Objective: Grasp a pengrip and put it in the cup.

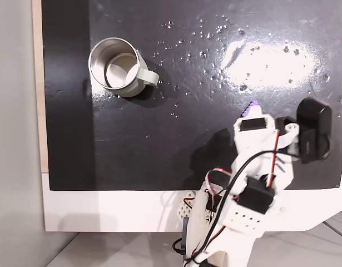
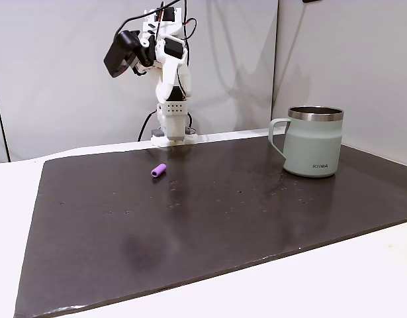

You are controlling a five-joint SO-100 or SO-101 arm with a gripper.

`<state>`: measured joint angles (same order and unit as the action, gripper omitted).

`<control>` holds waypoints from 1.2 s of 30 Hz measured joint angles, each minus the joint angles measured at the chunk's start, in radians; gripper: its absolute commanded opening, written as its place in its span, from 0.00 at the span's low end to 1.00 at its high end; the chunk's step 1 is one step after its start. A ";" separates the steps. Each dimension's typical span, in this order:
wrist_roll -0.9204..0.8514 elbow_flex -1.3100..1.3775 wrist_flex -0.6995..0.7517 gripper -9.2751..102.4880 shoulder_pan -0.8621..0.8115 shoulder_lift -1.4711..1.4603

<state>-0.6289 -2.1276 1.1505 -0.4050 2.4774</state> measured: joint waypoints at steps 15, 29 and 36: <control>-0.364 0.385 -0.003 0.10 -0.114 -0.647; -0.491 0.485 -0.026 0.32 -0.081 -0.948; -0.603 0.350 -0.034 0.31 -0.048 -0.948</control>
<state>-1.2318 -1.7779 1.1167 -0.4525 1.5294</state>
